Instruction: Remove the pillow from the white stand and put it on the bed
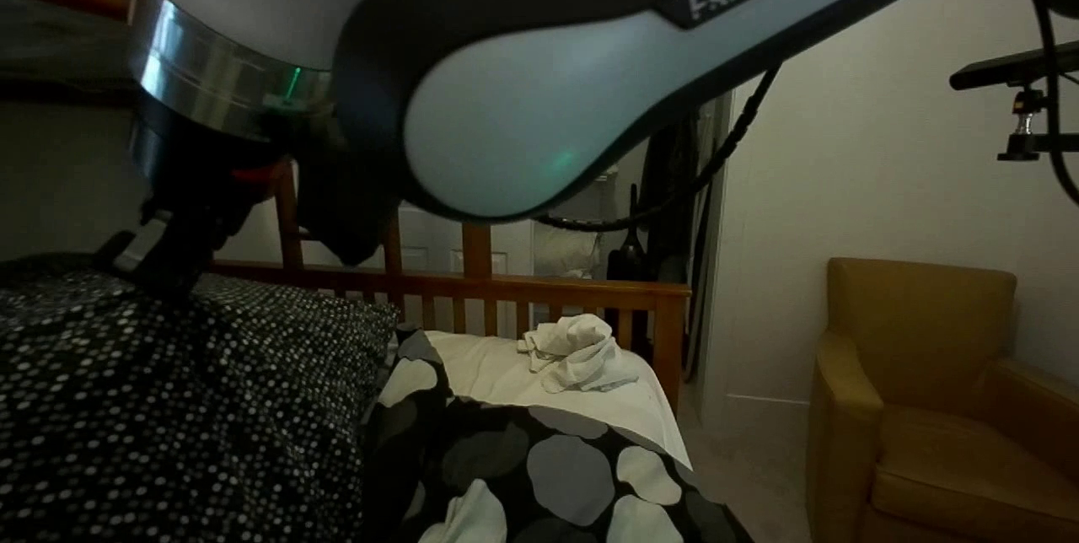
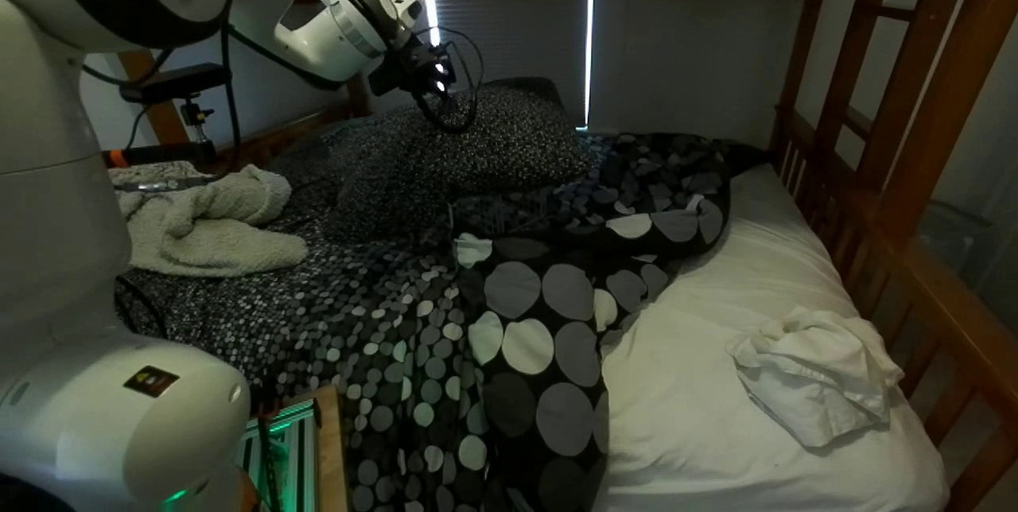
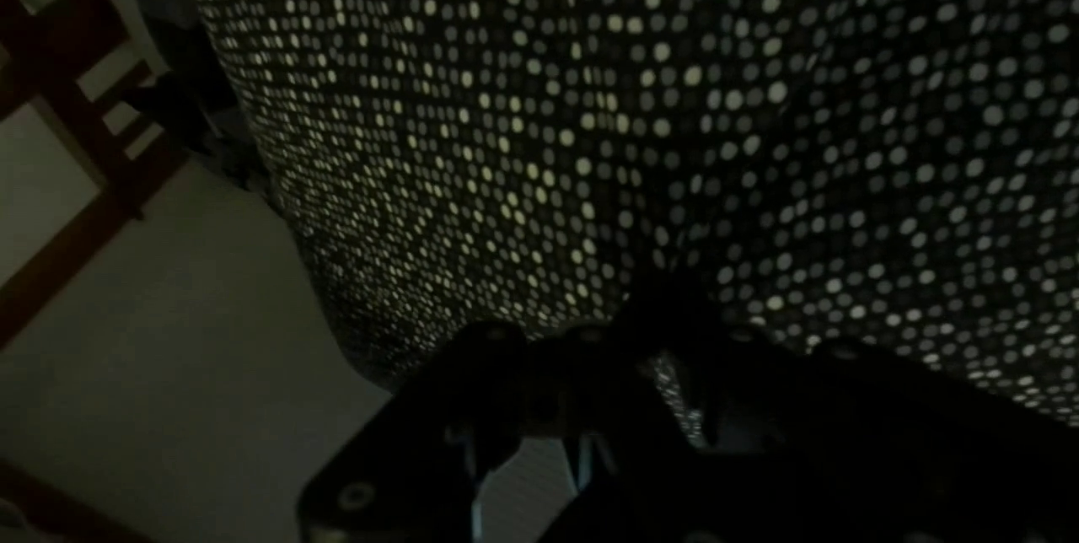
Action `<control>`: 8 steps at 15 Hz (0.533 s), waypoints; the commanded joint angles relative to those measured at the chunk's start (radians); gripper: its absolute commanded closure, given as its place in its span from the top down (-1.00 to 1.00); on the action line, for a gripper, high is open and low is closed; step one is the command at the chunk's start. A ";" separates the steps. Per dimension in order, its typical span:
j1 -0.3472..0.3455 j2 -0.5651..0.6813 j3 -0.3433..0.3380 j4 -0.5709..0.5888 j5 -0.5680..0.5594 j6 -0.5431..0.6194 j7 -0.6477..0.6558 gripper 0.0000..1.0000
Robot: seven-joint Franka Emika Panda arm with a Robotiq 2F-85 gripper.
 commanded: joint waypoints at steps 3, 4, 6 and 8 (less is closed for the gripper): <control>-0.055 -0.010 0.048 0.003 -0.099 -0.080 0.091 -0.97; -0.062 -0.027 0.039 0.006 -0.178 -0.127 0.172 -0.97; -0.104 -0.082 0.056 -0.035 -0.245 -0.178 0.247 -0.97; -0.152 -0.190 0.078 -0.122 -0.270 -0.232 0.312 -0.97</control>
